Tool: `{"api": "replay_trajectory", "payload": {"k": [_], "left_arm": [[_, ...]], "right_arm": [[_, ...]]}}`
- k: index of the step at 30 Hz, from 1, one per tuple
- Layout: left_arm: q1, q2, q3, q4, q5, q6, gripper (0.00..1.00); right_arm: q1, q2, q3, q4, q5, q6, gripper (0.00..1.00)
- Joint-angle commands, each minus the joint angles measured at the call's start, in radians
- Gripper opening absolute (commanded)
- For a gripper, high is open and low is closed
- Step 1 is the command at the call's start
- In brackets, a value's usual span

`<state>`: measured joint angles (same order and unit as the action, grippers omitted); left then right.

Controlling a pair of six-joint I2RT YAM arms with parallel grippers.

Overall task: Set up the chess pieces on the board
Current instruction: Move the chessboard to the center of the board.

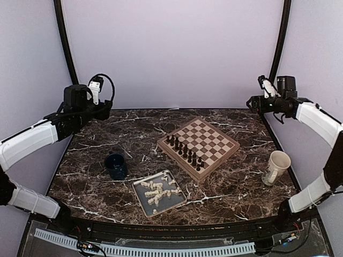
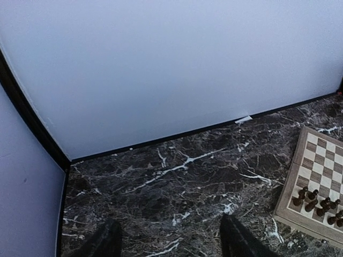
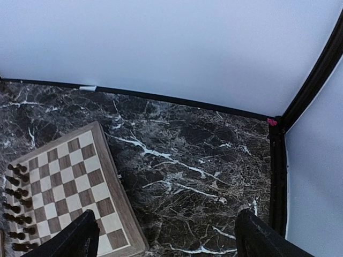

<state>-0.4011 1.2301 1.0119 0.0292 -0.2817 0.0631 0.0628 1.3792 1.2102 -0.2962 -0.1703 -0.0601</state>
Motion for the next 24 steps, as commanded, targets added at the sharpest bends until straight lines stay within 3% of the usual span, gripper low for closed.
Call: {"api": "replay_trajectory", "payload": {"k": [1,8,11,17,24], "left_arm": [[-0.027,0.08,0.027,-0.02,0.162,-0.04,0.59],[-0.154,0.288,0.122,-0.1,0.312,-0.105,0.16],[-0.219,0.378,0.171,-0.124,0.346,-0.136,0.07],[-0.319,0.533,0.253,-0.166,0.417,-0.214,0.01],[-0.367,0.634,0.291,-0.189,0.433,-0.292,0.0]], "right_arm": [[-0.019,0.126,0.056,-0.032,-0.009,-0.065,0.82],[-0.026,0.411,0.2,-0.145,0.023,-0.148,0.48],[-0.021,0.521,0.26,-0.194,0.04,-0.18,0.38],[0.011,0.67,0.33,-0.263,0.065,-0.216,0.26],[0.062,0.767,0.38,-0.338,0.086,-0.249,0.2]]}}
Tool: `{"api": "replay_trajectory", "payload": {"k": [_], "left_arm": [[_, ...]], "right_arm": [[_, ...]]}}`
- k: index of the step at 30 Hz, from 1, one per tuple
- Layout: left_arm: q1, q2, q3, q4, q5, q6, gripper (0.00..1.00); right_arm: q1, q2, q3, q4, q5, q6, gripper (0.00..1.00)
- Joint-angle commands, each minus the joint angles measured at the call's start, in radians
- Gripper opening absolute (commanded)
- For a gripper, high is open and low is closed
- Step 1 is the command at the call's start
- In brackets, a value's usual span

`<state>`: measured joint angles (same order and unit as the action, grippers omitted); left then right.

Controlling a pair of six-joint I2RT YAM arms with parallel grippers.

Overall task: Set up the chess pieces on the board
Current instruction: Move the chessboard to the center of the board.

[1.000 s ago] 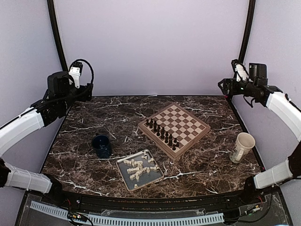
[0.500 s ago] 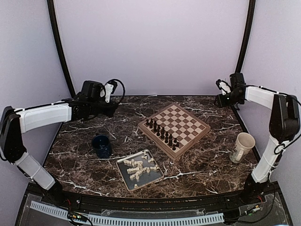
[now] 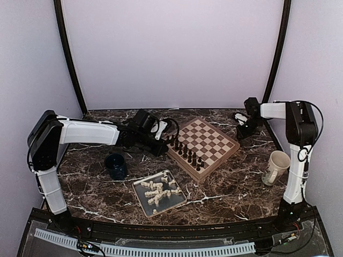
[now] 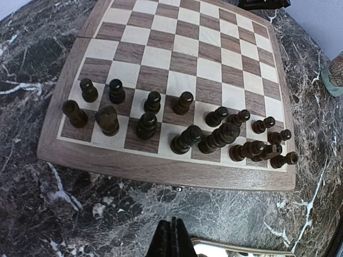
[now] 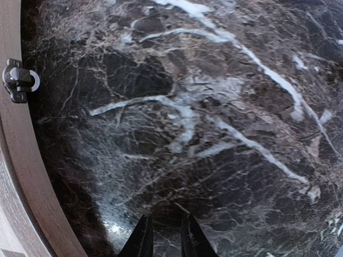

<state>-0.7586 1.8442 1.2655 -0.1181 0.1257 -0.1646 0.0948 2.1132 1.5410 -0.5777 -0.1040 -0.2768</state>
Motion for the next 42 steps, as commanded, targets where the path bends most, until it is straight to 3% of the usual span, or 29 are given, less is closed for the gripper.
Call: {"api": "replay_trajectory", "payload": {"k": [1,8,22,42], "left_arm": [[-0.011,0.025,0.039,-0.048,0.021,-0.072,0.0],[-0.014,0.04,0.03,-0.086,-0.013,-0.114,0.0],[0.026,0.096,-0.001,-0.037,-0.072,-0.185,0.0],[0.1,0.191,-0.016,0.146,0.039,-0.279,0.0]], "right_arm": [[0.039,0.041,0.054,-0.065,0.022,-0.037,0.2],[0.087,0.051,0.038,-0.095,0.017,-0.063,0.16],[0.185,-0.131,-0.248,-0.034,0.033,-0.084,0.12],[0.302,-0.295,-0.478,0.018,0.014,-0.086,0.1]]}}
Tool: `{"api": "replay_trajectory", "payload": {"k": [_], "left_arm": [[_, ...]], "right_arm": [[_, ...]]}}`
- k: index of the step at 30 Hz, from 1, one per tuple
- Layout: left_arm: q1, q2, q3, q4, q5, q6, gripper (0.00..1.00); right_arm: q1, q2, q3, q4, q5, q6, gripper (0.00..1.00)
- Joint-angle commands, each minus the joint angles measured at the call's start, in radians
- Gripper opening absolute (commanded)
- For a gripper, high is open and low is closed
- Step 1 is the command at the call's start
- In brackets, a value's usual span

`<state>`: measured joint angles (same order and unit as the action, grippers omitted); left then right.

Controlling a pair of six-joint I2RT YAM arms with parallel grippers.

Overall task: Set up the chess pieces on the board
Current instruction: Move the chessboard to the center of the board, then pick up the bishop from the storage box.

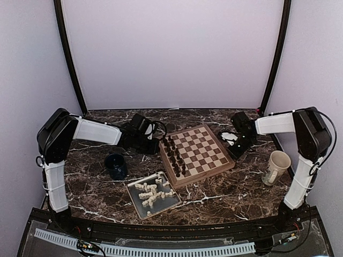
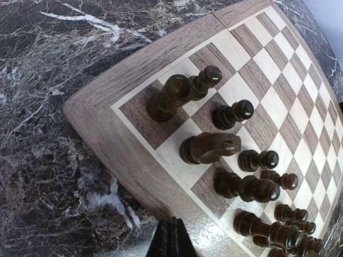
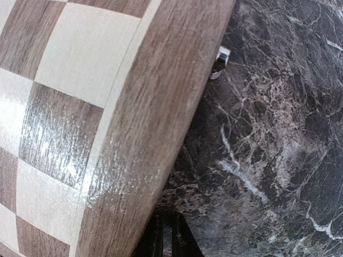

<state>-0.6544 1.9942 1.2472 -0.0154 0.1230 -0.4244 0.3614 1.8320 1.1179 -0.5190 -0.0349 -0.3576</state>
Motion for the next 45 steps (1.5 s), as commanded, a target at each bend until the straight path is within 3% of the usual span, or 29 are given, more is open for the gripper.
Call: {"api": "replay_trajectory", "payload": {"k": [1,13,22,27,33,41,45], "left_arm": [[-0.003,0.045,0.005,0.046,0.042,-0.021,0.0],[0.012,-0.014,-0.011,0.005,-0.025,0.005,0.0],[0.011,-0.157,-0.027,-0.111,-0.07,0.093,0.0],[-0.03,-0.307,-0.064,-0.251,-0.037,0.227,0.13],[-0.13,-0.436,-0.075,-0.552,0.021,0.379,0.29],[-0.237,-0.534,-0.157,-0.717,0.095,0.411,0.35],[-0.284,-0.508,-0.17,-0.725,0.086,0.399,0.36]], "right_arm": [[0.038,-0.023,-0.065,-0.04,-0.061,-0.007,0.1],[0.063,-0.14,-0.186,-0.035,-0.09,-0.03,0.09],[0.053,-0.222,-0.227,-0.025,-0.063,-0.018,0.12],[0.0,-0.304,-0.207,-0.032,-0.053,-0.022,0.19],[-0.014,-0.378,-0.127,-0.051,-0.126,-0.055,0.34],[-0.015,-0.463,-0.177,0.09,-0.386,-0.054,0.38],[-0.014,-0.474,-0.217,0.116,-0.402,-0.059,0.39]]}}
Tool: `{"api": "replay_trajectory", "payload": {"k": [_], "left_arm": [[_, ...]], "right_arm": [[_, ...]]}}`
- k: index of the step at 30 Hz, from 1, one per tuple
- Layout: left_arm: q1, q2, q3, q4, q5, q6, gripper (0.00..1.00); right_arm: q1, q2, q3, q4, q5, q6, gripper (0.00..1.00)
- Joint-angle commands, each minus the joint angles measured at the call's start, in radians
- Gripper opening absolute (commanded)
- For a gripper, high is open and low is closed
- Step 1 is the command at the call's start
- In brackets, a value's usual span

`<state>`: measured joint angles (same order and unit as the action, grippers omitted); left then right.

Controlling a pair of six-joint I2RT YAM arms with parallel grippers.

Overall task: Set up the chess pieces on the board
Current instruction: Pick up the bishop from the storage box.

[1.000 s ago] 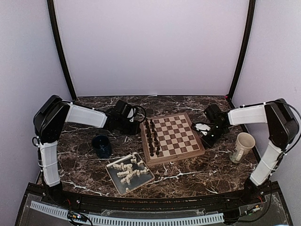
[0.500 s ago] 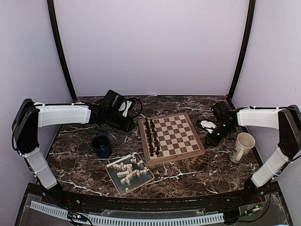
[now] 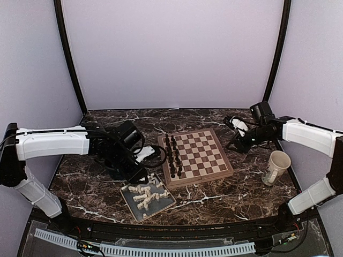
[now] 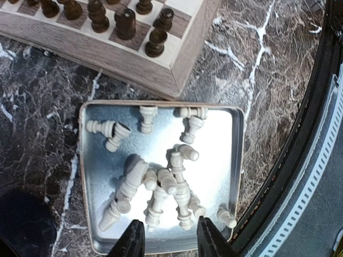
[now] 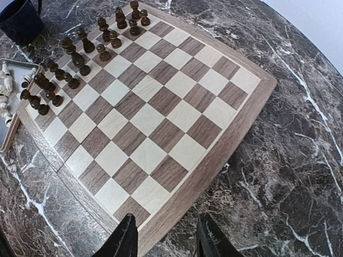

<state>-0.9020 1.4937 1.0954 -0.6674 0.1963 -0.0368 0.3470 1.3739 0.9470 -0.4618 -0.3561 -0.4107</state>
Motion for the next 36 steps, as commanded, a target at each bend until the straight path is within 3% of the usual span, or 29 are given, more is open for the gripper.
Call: {"api": "replay_trajectory", "payload": {"k": [1,21,36], "left_arm": [[-0.048,0.005,-0.018,-0.072,0.004,0.012,0.36],[-0.111,0.171,0.032,-0.04,-0.059,0.023,0.28],[-0.121,0.226,0.065,-0.005,-0.113,0.031,0.17]], "right_arm": [[0.0,-0.02,-0.058,0.064,-0.089,-0.008,0.39],[0.001,-0.04,-0.097,0.076,-0.04,-0.035,0.4],[0.0,-0.041,-0.103,0.075,-0.033,-0.042,0.4]]}}
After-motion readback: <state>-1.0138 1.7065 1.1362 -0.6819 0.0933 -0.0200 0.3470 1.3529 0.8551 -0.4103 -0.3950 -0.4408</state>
